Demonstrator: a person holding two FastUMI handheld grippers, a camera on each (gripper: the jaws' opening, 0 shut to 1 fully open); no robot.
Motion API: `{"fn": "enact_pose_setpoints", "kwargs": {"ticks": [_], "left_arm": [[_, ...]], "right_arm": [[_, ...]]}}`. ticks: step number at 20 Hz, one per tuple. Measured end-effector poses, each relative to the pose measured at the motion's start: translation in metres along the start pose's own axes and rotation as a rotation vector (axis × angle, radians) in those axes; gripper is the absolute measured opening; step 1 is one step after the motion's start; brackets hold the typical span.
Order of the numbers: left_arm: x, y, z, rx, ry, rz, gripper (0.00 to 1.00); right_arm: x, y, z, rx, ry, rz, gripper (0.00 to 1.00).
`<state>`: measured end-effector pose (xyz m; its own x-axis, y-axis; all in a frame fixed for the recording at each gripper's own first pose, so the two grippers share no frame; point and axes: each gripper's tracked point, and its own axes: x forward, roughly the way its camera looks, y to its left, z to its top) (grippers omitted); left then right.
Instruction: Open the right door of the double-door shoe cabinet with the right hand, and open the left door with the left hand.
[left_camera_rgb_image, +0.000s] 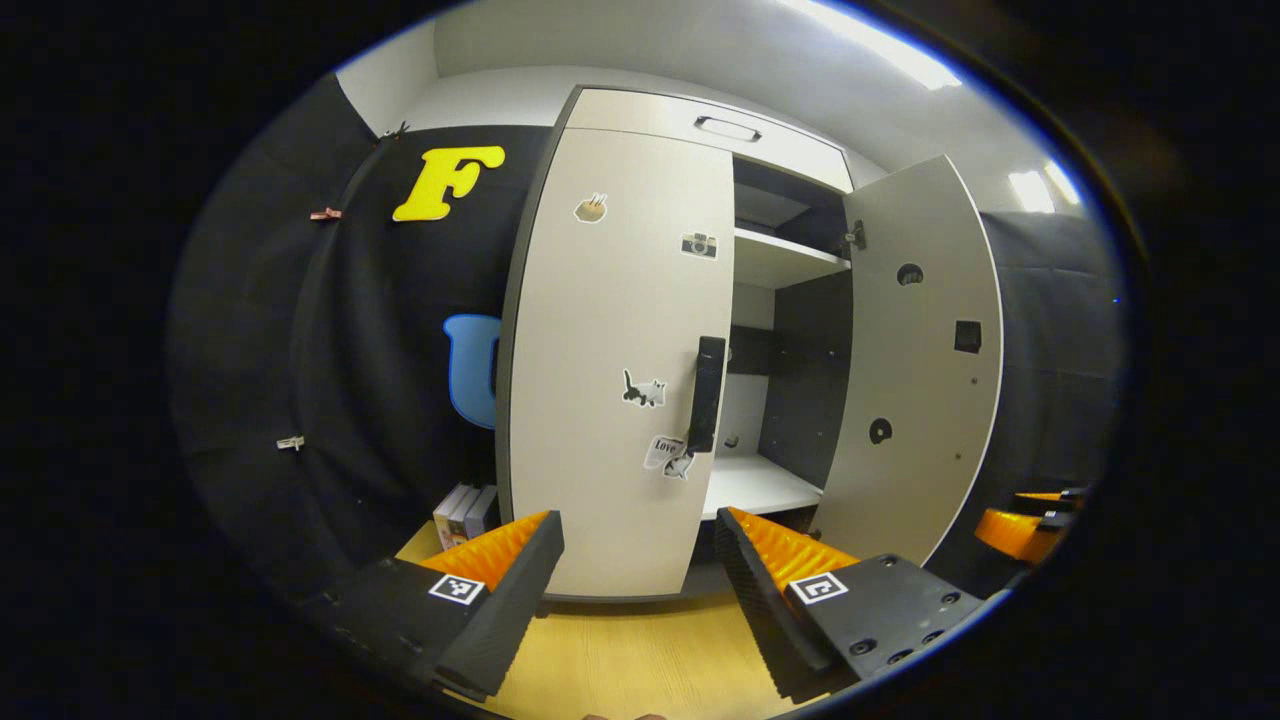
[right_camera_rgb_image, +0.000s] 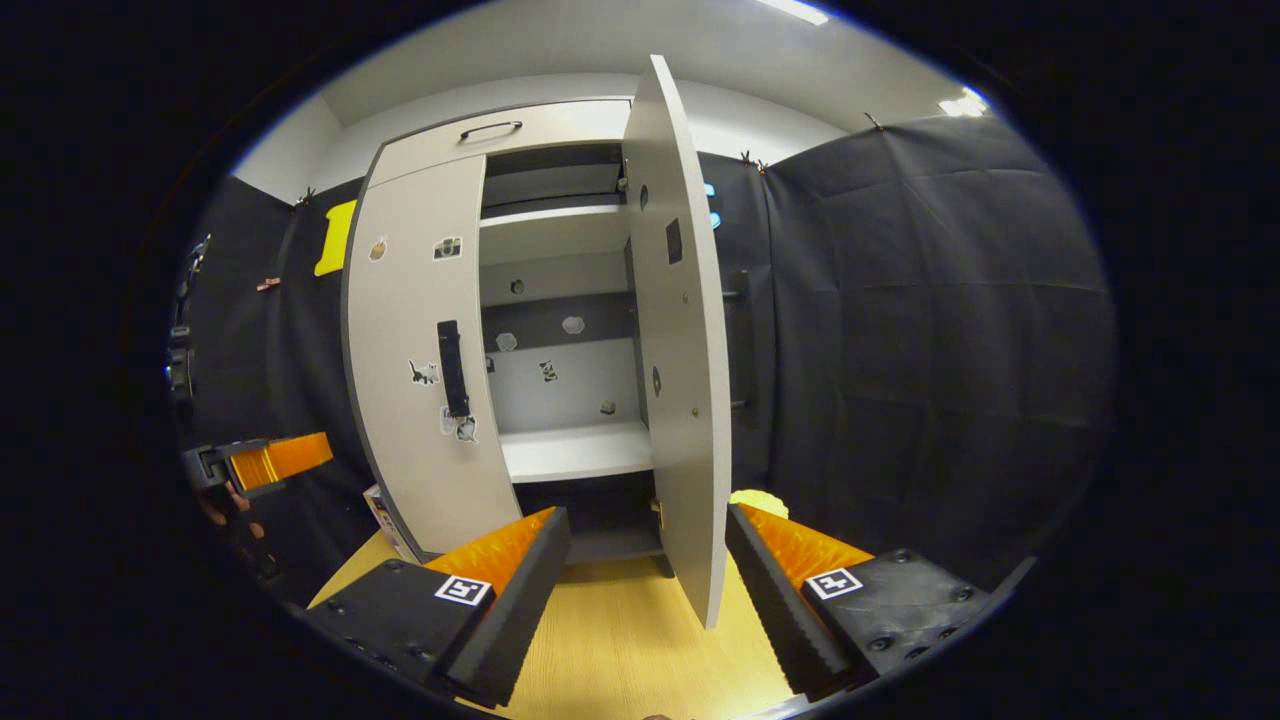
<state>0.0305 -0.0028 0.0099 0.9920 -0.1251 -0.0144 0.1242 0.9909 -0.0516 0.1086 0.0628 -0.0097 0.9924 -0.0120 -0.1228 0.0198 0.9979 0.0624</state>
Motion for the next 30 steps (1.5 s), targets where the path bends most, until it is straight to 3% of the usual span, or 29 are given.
{"fn": "enact_pose_setpoints", "kwargs": {"ticks": [5, 9, 17, 19, 22, 27, 28, 30], "left_arm": [[0.056, -0.009, 0.025, 0.047, -0.016, 0.012, 0.95], [0.1, -0.027, 0.036, 0.027, -0.003, -0.03, 0.95], [0.166, -0.057, 0.046, 0.075, 0.009, -0.025, 0.93], [0.181, -0.059, 0.043, 0.068, 0.021, 0.003, 0.88], [0.2, -0.052, 0.037, 0.051, 0.039, 0.068, 0.74], [0.213, -0.06, 0.031, 0.018, 0.059, 0.076, 0.52], [0.213, -0.061, 0.031, 0.009, 0.062, 0.084, 0.42], [0.214, -0.061, 0.031, 0.016, 0.063, 0.101, 0.37]], "right_arm": [[0.019, 0.022, -0.023, 0.015, 0.031, 0.054, 0.98], [0.038, 0.051, -0.046, -0.007, 0.08, 0.16, 0.99], [0.083, 0.075, -0.049, -0.038, 0.093, 0.271, 0.98], [0.09, 0.078, -0.049, -0.029, 0.095, 0.298, 0.99], [0.095, 0.083, -0.06, -0.036, 0.121, 0.339, 0.98], [0.101, 0.088, -0.071, -0.039, 0.149, 0.395, 0.98], [0.101, 0.089, -0.073, -0.04, 0.154, 0.404, 0.98], [0.102, 0.09, -0.078, -0.04, 0.169, 0.421, 0.99]]}}
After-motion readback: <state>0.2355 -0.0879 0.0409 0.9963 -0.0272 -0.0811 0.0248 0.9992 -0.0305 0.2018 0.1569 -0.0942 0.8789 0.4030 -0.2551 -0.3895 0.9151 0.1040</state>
